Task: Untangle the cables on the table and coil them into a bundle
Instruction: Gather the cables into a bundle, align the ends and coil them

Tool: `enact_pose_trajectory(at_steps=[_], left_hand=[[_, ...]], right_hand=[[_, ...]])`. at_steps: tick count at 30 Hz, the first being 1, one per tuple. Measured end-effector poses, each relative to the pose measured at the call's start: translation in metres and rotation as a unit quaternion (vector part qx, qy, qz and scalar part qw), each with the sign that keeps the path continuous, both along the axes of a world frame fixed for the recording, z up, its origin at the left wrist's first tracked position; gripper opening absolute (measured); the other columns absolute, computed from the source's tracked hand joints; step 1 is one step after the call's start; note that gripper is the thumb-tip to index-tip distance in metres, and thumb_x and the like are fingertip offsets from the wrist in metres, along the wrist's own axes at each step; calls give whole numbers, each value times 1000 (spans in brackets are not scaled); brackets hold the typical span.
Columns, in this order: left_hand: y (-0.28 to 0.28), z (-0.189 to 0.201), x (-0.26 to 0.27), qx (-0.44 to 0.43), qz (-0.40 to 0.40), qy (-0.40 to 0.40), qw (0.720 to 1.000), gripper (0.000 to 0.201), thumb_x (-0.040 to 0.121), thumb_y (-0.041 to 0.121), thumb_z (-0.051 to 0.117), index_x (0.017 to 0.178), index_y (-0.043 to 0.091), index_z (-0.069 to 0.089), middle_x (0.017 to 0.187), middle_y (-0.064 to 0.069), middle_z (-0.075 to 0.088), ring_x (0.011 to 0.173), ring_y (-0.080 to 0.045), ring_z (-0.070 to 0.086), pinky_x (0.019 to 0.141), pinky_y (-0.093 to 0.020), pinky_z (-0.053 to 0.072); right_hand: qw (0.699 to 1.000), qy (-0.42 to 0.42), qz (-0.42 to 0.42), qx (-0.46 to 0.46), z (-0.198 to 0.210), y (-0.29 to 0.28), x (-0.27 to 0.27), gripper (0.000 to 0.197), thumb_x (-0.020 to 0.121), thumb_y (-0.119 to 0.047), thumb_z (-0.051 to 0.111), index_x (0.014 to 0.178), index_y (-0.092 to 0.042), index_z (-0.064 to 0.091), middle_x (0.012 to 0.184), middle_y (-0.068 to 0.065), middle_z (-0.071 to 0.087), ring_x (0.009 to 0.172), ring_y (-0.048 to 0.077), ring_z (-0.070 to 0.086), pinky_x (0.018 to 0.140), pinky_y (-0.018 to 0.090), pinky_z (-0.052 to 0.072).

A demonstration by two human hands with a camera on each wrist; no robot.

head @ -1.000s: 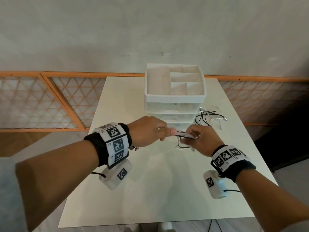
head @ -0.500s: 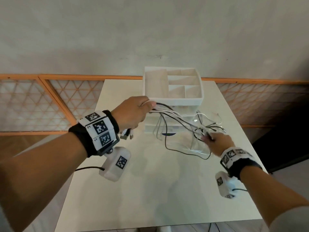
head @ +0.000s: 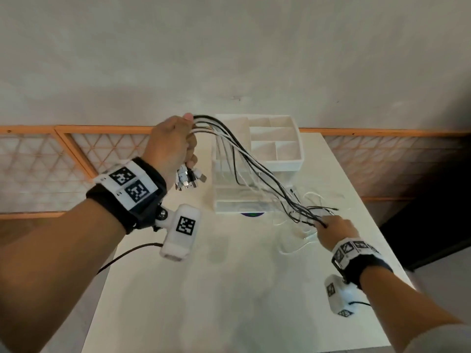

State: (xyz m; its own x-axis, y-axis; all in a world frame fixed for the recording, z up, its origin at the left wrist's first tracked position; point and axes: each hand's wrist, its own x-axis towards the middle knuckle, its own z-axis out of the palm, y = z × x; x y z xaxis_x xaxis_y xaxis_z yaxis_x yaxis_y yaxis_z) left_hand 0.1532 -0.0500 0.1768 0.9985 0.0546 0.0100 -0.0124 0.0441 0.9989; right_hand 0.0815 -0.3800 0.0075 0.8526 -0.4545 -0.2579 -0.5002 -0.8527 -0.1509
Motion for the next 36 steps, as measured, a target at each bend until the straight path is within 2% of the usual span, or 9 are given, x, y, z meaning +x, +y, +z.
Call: enact_pose_trajectory(at_steps=[4,9,11,15,23,26,29,32,36], left_hand=[[-12,-32,-6,171,-68,39,982,26,103,30,41,87,14,52,59,1,46,44,-15,35,46,-29,35],[-23,-62,-11,304,-126,114,937,29,102,31,43,79,13,47,65,-5,47,46,-20,36,46,-27,33],[-21,-70,-12,297,-119,145,936,28,102,29,43,82,10,47,63,-5,45,45,-19,32,45,-26,30],[-18,-65,-13,239,-79,177,951,27,101,25,43,82,8,52,65,-6,45,49,-20,32,45,-25,29],[-11,-48,-3,79,8,105,991,29,102,25,43,84,8,58,58,-1,40,38,-12,30,38,-21,27],[-5,-39,0,43,-3,53,998,24,103,27,42,87,14,53,57,3,39,39,-9,29,42,-23,31],[-6,-35,-5,78,-45,35,995,22,103,27,43,86,19,55,54,6,40,41,-8,30,41,-23,31],[-11,-32,-16,105,-111,53,987,30,102,23,46,73,17,48,54,4,35,40,-10,26,39,-22,24],[-22,-29,-31,194,-228,56,952,34,100,30,50,69,17,46,50,9,36,42,-12,23,41,-23,22]], right_hand=[[974,-87,-106,183,23,0,35,43,92,-48,48,90,-11,70,89,17,74,86,37,70,86,45,56],[762,-456,-145,436,116,0,62,13,95,-11,53,94,-13,66,74,2,64,63,13,61,71,33,55],[783,-518,-86,334,135,-2,58,9,92,-27,61,94,-24,69,83,0,71,78,12,66,78,31,54],[917,-353,10,187,114,0,35,29,96,-38,59,78,-16,65,65,2,58,59,17,50,52,28,34],[904,-407,-51,123,88,-17,26,27,93,-28,62,92,-3,69,87,19,64,80,36,59,71,32,41],[986,-166,1,35,31,-24,8,24,89,-20,63,109,-8,71,113,21,66,105,37,63,85,31,45],[989,103,90,64,-5,-16,-14,51,85,-23,62,134,-32,56,142,6,53,130,26,50,106,31,41],[989,-80,69,103,27,5,-3,49,82,-19,62,129,-31,61,137,2,59,119,23,58,104,32,44],[896,-295,173,282,117,63,7,41,84,-21,71,123,-33,64,116,-19,65,80,9,62,74,16,50]])
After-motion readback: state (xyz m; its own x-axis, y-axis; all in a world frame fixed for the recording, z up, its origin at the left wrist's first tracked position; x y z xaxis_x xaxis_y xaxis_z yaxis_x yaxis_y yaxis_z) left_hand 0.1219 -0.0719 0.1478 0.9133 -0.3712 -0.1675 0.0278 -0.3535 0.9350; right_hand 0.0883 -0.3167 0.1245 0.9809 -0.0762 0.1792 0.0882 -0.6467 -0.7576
